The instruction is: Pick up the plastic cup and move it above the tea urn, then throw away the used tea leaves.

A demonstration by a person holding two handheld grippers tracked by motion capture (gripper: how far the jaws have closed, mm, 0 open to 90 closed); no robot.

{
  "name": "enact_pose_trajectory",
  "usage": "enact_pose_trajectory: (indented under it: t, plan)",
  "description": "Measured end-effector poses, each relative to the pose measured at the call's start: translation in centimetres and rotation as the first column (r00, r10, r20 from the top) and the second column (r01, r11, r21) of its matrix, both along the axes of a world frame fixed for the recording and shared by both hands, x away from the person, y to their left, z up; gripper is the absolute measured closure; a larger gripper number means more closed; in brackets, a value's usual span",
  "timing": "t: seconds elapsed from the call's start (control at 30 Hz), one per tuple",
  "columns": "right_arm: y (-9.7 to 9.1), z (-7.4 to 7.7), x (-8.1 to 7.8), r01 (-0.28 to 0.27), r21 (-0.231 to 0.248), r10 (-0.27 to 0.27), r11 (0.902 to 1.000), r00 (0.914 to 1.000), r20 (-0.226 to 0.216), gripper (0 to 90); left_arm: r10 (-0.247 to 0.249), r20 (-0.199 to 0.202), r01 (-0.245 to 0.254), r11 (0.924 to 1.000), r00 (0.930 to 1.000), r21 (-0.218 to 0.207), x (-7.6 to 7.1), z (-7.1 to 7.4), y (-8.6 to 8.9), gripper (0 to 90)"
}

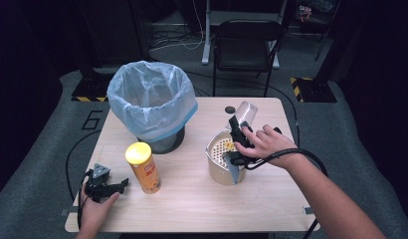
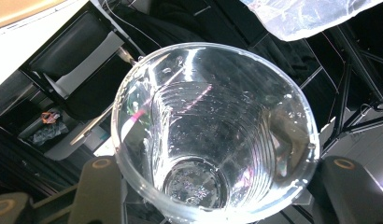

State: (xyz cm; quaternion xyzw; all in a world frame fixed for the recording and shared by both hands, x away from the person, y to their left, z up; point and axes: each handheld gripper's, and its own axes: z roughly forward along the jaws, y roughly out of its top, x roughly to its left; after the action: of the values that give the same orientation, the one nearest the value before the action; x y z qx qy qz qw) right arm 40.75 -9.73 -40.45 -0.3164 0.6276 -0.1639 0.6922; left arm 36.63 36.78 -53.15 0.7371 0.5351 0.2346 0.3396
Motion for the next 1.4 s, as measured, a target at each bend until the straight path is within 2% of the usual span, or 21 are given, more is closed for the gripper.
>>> enact_pose_trajectory:
  t: [0.33, 0.57, 0.63, 0.7, 0.73, 0.8, 0.87, 0.9, 0.93, 0.97, 1.0, 1.03, 1.07, 1.1, 1.13, 1.17, 1.2, 1.23, 1.3, 1.37, 1.4]
  plan:
    - [0.3, 0.3, -0.2, -0.015, -0.002, 0.015, 0.9999, 0.9998, -0.013, 40.7, 0.001, 0.000, -0.001, 1.0000, 1.0000, -0.002, 0.0, 0.0, 0.0, 14.8]
    - [0.2, 0.6, -0.4, -0.014, 0.025, 0.015, 0.9996, 0.9993, -0.034, 40.6, 0.001, 0.001, -0.001, 1.0000, 1.0000, 0.001, 0.0, 0.0, 0.0, 14.9]
    - [0.3, 0.9, -0.5, -0.006, 0.049, 0.009, 0.9988, 0.9982, -0.058, 40.6, 0.000, 0.000, 0.000, 1.0000, 1.0000, 0.000, 0.0, 0.0, 0.0, 14.9]
    - [0.4, 1.4, -0.6, 0.021, 0.044, -0.017, 0.9988, 0.9966, -0.081, 40.6, 0.000, 0.000, 0.000, 1.0000, 1.0000, 0.000, 0.0, 0.0, 0.0, 14.9]
    - [0.4, 1.6, -0.4, 0.000, 0.069, 0.008, 0.9976, 0.9938, -0.111, 40.6, 0.001, 0.001, -0.001, 1.0000, 1.0000, 0.001, 0.0, 0.0, 0.0, 14.9]
    - [0.4, 2.0, -0.5, 0.021, 0.075, -0.011, 0.9969, 0.9902, -0.139, 40.6, 0.000, 0.000, 0.000, 1.0000, 1.0000, 0.000, 0.0, 0.0, 0.0, 14.9]
    - [0.7, 2.9, -0.6, 0.039, 0.016, -0.036, 0.9991, 0.9861, -0.162, 40.6, 0.000, 0.000, 0.000, 1.0000, 1.0000, 0.000, 0.0, 0.0, 0.0, 14.9]
    - [0.7, 3.0, -0.7, 0.036, 0.067, -0.023, 0.9971, 0.9846, -0.174, 40.7, 0.000, 0.000, 0.000, 1.0000, 1.0000, 0.000, 0.0, 0.0, 0.0, 14.9]
    - [0.7, 3.1, -0.7, 0.042, 0.084, -0.025, 0.9956, 0.9816, -0.189, 40.7, 0.000, 0.000, 0.000, 1.0000, 1.0000, 0.000, 0.0, 0.0, 0.0, 14.9]
    - [0.9, 3.5, -0.6, 0.059, 0.099, -0.033, 0.9934, 0.9689, -0.245, 40.6, 0.000, 0.000, 0.000, 1.0000, 1.0000, 0.000, 0.0, 0.0, 0.0, 14.9]
    - [0.7, 3.7, -0.7, 0.112, 0.177, -0.052, 0.9778, 0.9476, -0.315, 40.6, 0.000, 0.000, 0.000, 1.0000, 1.0000, 0.000, 0.0, 0.0, 0.0, 14.9]
    - [0.7, 4.0, -0.5, 0.113, 0.249, -0.027, 0.9620, 0.9452, -0.326, 40.6, 0.000, 0.000, 0.000, 1.0000, 1.0000, 0.001, 0.0, 0.0, 0.0, 14.9]
    - [0.8, 4.3, -0.6, 0.160, 0.318, -0.031, 0.9344, 0.9267, -0.375, 40.7, 0.000, 0.000, 0.000, 1.0000, 1.0000, 0.000, 0.0, 0.0, 0.0, 14.9]
    - [0.7, 4.7, -0.5, 0.184, 0.362, -0.015, 0.9137, 0.9062, -0.423, 40.6, 0.000, 0.000, 0.000, 1.0000, 1.0000, 0.000, 0.0, 0.0, 0.0, 14.9]
    - [0.6, 5.2, -0.4, 0.218, 0.387, -0.013, 0.8962, 0.8838, -0.468, 40.6, 0.000, 0.000, 0.000, 1.0000, 1.0000, -0.001, 0.0, 0.0, 0.0, 14.9]
    - [0.5, 5.5, -0.3, 0.241, 0.407, -0.009, 0.8813, 0.8683, -0.496, 40.6, -0.001, 0.000, 0.001, 1.0000, 1.0000, 0.001, 0.0, 0.0, 0.0, 14.9]
    - [0.5, 6.0, 0.0, 0.267, 0.462, 0.019, 0.8455, 0.8501, -0.526, 40.6, 0.001, 0.000, -0.001, 1.0000, 1.0000, -0.002, 0.0, 0.0, 0.0, 14.9]
    - [0.4, 6.4, 0.1, 0.288, 0.478, 0.027, 0.8298, 0.8345, -0.550, 40.6, 0.000, 0.000, 0.000, 1.0000, 1.0000, 0.001, 0.0, 0.0, 0.0, 14.9]
    - [0.1, 7.3, 0.5, 0.344, 0.524, 0.059, 0.7790, 0.7917, -0.608, 40.5, 0.000, 0.000, 0.000, 1.0000, 1.0000, 0.000, 0.0, 0.0, 0.0, 14.9]
    - [-0.2, 7.9, 0.9, 0.393, 0.553, 0.092, 0.7345, 0.7500, -0.655, 40.5, 0.002, 0.000, -0.002, 1.0000, 1.0000, -0.003, 0.0, 0.0, 0.0, 14.9]
    - [-0.4, 8.2, 1.1, 0.417, 0.572, 0.113, 0.7065, 0.7308, -0.673, 40.5, 0.000, -0.001, 0.000, 1.0000, 1.0000, -0.003, 0.0, 0.0, 0.0, 14.9]
